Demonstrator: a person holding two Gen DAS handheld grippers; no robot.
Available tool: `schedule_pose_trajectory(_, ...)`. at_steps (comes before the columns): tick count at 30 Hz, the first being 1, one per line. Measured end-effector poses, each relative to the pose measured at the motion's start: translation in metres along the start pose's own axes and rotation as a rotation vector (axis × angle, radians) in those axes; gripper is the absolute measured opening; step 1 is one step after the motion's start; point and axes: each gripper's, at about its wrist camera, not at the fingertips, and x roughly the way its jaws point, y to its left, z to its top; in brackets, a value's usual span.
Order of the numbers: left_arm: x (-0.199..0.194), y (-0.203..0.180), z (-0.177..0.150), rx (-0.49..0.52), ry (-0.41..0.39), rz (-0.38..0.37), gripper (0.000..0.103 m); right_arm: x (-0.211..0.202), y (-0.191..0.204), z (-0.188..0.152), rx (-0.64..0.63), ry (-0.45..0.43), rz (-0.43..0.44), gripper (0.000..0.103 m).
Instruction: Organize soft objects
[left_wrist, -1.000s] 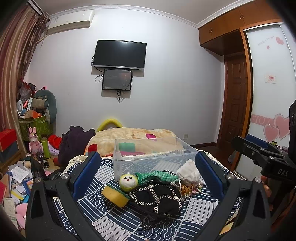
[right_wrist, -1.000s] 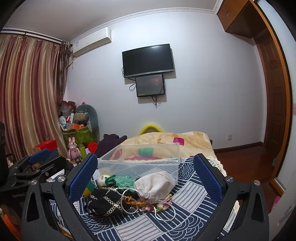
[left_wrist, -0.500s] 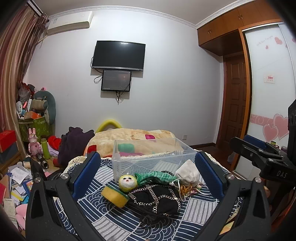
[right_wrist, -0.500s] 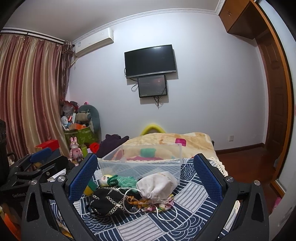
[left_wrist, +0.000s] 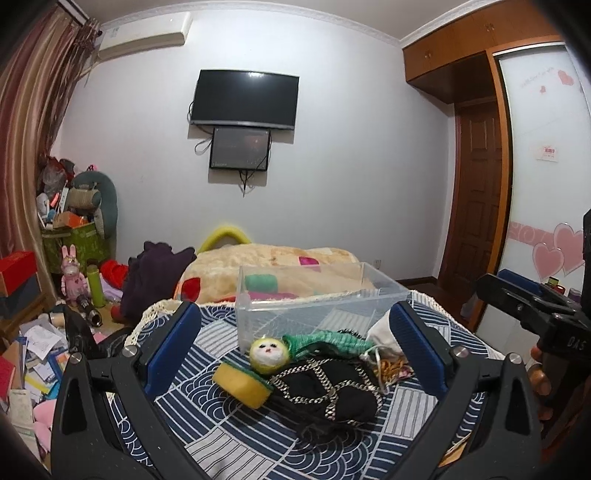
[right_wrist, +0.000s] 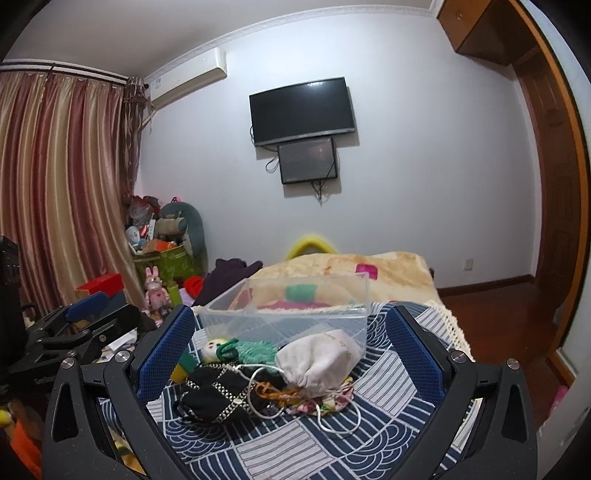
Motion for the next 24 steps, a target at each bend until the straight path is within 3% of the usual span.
schedule_pose_trajectory(2,0.003,0.005,-0.003,-0.009,0.007,0.023,0.102,0.002,0.000,-0.001,-0.010,0.008,-0.024,0.103)
schedule_pose_trajectory(4,0.006,0.010,-0.006,-0.013,0.013,0.045,0.096,0.006,0.000,-0.002,-0.027,0.025,-0.044,0.103)
schedule_pose_trajectory(6,0.013,0.014,-0.008,-0.013,0.040,0.050,0.084,0.009,-0.001,-0.004,-0.029,0.043,-0.044,0.100)
schedule_pose_trajectory(9,0.023,0.020,-0.013,-0.011,0.076,0.068,0.078,0.015,-0.003,-0.005,-0.026,0.074,-0.037,0.095)
schedule_pose_trajectory(15,0.045,0.030,-0.023,-0.044,0.153,0.056,0.063,0.030,-0.010,-0.009,-0.013,0.158,-0.049,0.078)
schedule_pose_trajectory(17,0.053,0.036,-0.026,-0.066,0.180,0.056,0.056,0.037,-0.014,-0.011,-0.001,0.192,-0.048,0.067)
schedule_pose_trajectory(24,0.074,0.051,-0.038,-0.116,0.241,0.060,0.054,0.062,-0.013,-0.014,-0.005,0.272,-0.056,0.066)
